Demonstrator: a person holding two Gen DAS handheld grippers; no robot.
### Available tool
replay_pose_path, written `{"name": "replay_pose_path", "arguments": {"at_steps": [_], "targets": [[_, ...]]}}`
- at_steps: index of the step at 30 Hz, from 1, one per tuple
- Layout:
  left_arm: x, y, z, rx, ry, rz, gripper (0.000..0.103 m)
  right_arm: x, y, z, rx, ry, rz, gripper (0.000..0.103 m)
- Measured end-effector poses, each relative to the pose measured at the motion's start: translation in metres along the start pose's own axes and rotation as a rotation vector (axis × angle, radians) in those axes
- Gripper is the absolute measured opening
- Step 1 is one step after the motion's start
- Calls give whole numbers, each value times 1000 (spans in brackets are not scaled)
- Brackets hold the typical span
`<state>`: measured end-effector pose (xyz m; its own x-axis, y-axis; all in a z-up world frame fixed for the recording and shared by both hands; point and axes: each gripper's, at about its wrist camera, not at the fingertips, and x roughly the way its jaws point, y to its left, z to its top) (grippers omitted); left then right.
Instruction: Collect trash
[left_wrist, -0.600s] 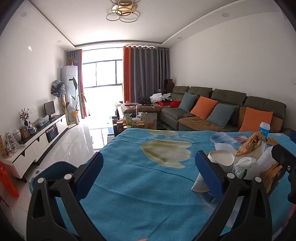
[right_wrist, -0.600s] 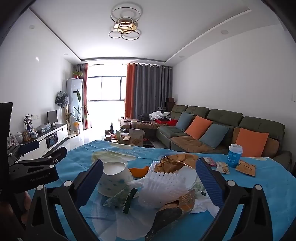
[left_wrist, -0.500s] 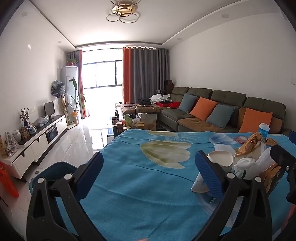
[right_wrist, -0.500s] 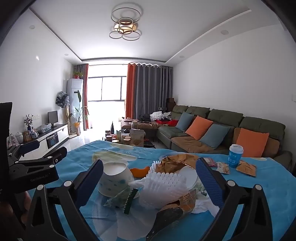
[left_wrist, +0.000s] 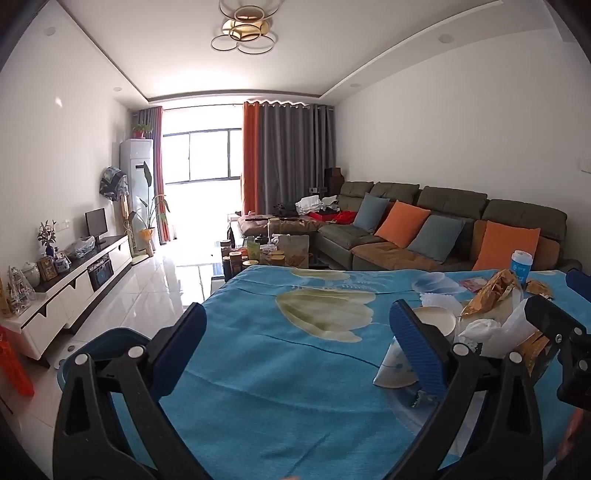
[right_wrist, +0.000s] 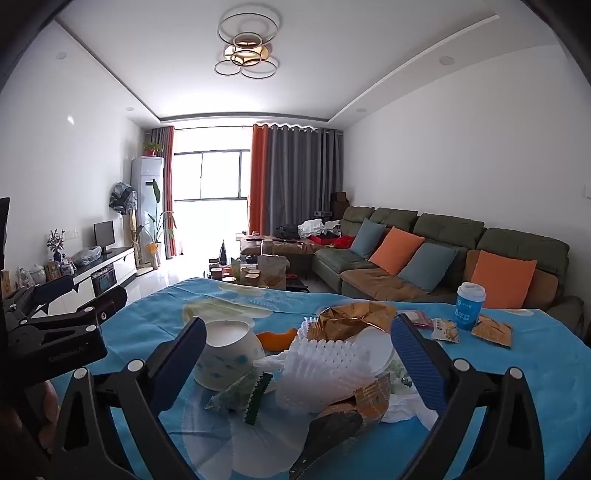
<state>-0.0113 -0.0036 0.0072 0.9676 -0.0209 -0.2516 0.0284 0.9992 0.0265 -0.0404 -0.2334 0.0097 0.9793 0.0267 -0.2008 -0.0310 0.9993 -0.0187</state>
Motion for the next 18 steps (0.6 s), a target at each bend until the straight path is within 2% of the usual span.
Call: {"name": "replay_pose_path", "arguments": {"at_steps": [18], "targets": [[-2,-5,5,2,-7,-2,98,3,-8,-2,14,6,-2,97]]}}
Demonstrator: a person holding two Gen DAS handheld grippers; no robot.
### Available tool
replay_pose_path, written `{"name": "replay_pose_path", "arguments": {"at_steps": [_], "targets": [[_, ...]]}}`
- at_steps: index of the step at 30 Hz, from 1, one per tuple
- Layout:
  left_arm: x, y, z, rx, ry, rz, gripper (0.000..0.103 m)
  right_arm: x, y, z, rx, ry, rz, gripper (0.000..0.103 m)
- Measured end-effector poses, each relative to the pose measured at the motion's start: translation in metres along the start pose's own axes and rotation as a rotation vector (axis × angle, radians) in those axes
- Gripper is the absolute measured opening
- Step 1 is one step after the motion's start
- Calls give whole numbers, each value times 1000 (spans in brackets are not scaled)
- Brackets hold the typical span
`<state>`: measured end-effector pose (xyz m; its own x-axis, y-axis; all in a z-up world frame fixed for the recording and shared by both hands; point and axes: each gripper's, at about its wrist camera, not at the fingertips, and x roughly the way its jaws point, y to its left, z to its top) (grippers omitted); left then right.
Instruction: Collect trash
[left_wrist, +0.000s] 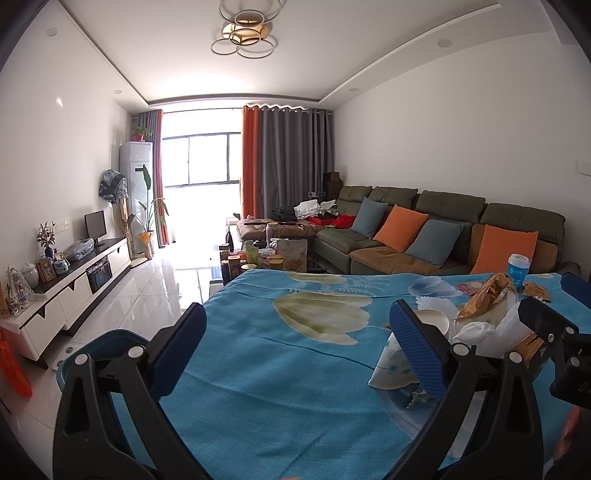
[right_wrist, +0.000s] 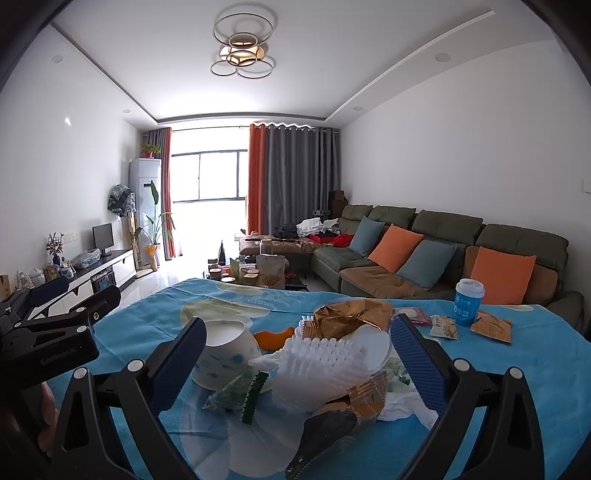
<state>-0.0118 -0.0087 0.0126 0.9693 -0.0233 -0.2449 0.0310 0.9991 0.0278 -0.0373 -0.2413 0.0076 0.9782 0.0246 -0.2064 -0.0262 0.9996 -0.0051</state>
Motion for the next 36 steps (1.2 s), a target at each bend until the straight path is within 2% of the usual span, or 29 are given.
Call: {"name": "replay_pose_path", "arguments": {"at_steps": [36], "targets": [[-5,-2,-2,-4,-6,-11,98,0,-2,-2,5,-2,-2,96]]}}
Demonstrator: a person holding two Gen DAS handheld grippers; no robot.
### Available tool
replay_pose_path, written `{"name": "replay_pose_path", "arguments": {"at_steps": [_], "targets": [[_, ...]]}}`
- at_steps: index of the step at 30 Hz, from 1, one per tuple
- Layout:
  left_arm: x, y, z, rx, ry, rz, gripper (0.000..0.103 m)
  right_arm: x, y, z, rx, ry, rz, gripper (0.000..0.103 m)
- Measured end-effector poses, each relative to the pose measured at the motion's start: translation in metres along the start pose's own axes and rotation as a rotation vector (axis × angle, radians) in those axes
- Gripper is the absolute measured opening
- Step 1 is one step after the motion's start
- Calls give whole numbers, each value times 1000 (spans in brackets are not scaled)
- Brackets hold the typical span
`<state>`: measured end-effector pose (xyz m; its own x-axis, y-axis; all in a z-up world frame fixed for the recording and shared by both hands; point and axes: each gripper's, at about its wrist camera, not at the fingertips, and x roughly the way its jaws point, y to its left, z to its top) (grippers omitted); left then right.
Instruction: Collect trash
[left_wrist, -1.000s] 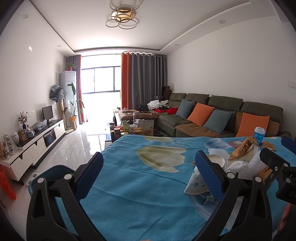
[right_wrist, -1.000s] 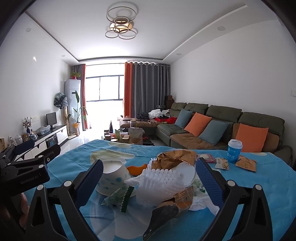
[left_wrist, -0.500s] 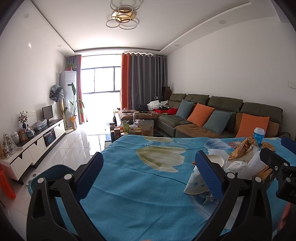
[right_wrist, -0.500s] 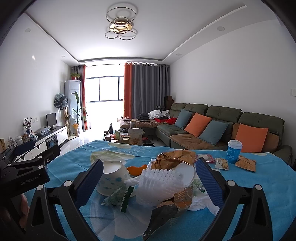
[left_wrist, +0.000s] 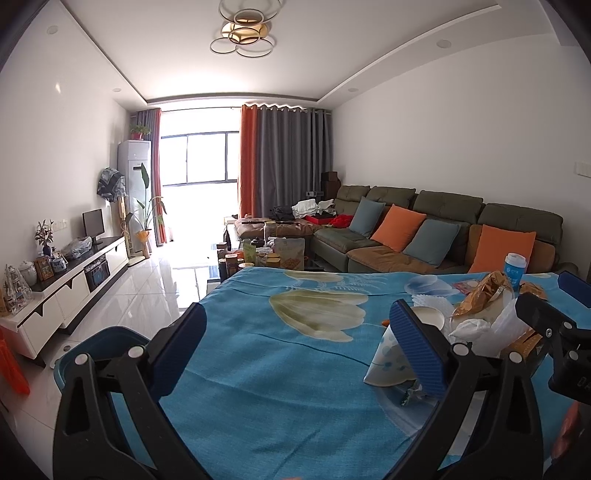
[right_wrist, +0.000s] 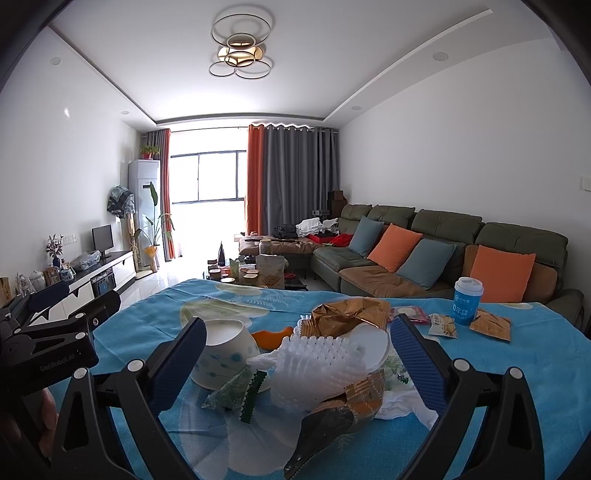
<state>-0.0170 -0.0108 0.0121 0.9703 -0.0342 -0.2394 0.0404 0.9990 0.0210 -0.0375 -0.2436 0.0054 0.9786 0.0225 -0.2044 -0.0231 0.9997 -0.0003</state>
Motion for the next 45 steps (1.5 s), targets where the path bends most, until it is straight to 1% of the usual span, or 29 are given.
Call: {"name": "replay_pose_path", "arguments": {"at_steps": [18,45], "targets": [[0,2,-5,-5,3,-10,98,-1,0,-1,3,-2,2,96],[5,1,-10,1,23,-25,98,3,-2,-3,20,30,26,96]]}}
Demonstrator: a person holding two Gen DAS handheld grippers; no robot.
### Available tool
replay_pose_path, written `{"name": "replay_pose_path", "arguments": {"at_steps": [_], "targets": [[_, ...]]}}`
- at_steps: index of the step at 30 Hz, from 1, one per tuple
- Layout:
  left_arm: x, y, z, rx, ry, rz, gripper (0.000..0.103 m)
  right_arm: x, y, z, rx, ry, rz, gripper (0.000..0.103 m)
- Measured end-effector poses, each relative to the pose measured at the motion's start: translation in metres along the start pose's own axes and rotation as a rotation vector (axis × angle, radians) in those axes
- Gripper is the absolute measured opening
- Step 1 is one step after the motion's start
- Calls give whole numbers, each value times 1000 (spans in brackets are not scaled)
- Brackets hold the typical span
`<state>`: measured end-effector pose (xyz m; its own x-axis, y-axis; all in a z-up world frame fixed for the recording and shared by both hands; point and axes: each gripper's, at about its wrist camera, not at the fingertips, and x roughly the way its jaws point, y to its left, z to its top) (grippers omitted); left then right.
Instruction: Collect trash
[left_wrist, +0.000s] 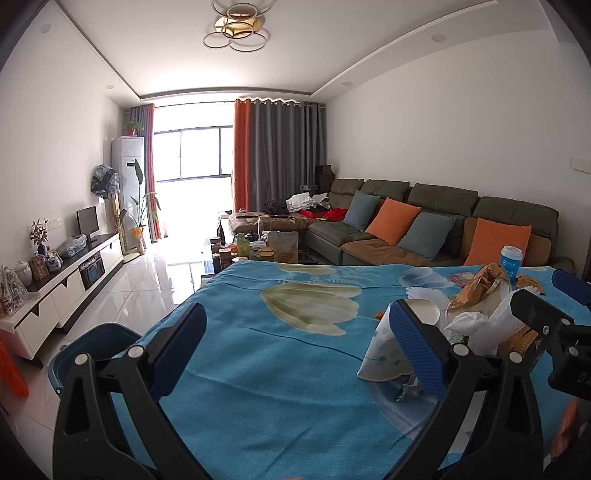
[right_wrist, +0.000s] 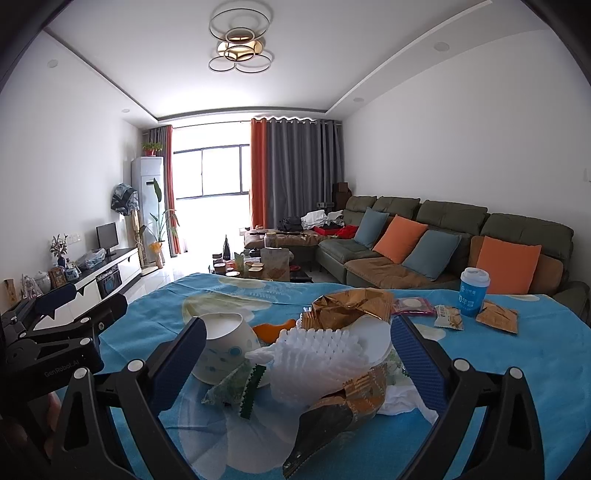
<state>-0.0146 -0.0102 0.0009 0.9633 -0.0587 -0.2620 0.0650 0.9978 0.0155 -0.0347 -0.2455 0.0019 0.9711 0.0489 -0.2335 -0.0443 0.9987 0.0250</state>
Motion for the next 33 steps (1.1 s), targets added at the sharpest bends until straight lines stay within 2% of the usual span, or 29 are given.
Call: {"name": "replay_pose_path", "arguments": {"at_steps": [8,11,13,19,24,29,31,33], "targets": [[8,1,-1,0,29,-21,98,4,-2,-1,0,24,15,96],[17,0,-3,-3,70,-53,98,6,-4,-1,-5,31,23,96],[23,-1,-5,4,91,-62,98,7,-6,-1,-2,37,28,94],[37,-9,-6,49,150,-131,98,15,-11,-3,12,81,47,79],[54,-13,-6,54,212,-185,97,16,-13,-4,13,95,59,73],[65,-18,-6,72,255,-231,91,19,-19,-4,37,116,80,69],[71,-21,-7,84,283,-267,82,21,-21,-4,48,123,87,66],[76,-24,-8,91,308,-305,78,23,-23,-5,55,132,92,60]]}}
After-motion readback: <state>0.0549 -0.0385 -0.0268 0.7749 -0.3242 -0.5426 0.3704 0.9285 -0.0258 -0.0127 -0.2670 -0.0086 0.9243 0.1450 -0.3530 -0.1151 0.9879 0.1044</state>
